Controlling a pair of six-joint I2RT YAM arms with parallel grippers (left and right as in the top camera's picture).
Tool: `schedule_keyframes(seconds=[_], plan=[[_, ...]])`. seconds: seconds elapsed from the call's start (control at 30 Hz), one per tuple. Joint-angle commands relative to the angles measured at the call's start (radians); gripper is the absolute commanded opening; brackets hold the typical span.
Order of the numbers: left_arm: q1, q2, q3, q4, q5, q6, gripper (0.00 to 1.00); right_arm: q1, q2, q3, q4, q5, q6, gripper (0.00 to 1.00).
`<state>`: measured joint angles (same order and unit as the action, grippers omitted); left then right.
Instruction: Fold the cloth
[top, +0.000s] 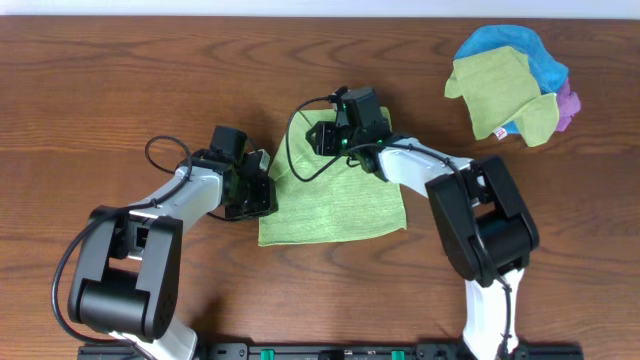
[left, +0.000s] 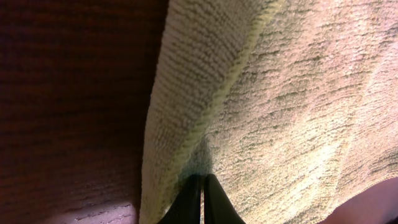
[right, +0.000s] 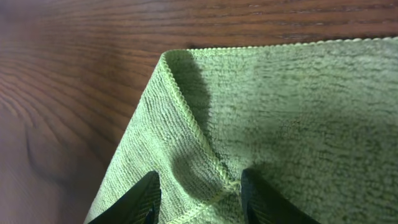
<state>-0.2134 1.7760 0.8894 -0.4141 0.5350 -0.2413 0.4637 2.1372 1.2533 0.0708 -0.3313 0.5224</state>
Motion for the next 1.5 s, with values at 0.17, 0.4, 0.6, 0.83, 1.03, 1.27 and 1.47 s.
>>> schedule_keyframes(seconds=[0.17,0.4,0.6,0.83,1.03,1.27,1.47], plan=[[-0.003,0.019,-0.012,0.000,-0.011,-0.010,0.06,0.045,0.031,0.017,-0.003,0.013,-0.014,0.43],[-0.003,0.019,-0.012,0.000,-0.011,-0.010,0.06,0.048,0.036,0.017,0.009,-0.002,-0.011,0.33],[-0.003,0.019,-0.012,0.000,-0.011,-0.010,0.06,0.047,0.036,0.032,0.053,-0.017,-0.003,0.08],[-0.003,0.019,-0.012,0.000,-0.012,-0.010,0.06,0.048,0.036,0.103,0.052,-0.056,-0.003,0.01],[-0.003,0.019,-0.012,0.000,-0.011,-0.010,0.06,0.057,0.036,0.158,0.053,-0.085,-0.003,0.01],[-0.003,0.017,-0.011,-0.004,-0.011,-0.010,0.06,0.096,0.039,0.169,0.097,-0.073,-0.004,0.01],[0.001,-0.039,-0.011,-0.012,-0.019,-0.009,0.06,0.119,0.069,0.176,0.121,-0.058,-0.003,0.01]])
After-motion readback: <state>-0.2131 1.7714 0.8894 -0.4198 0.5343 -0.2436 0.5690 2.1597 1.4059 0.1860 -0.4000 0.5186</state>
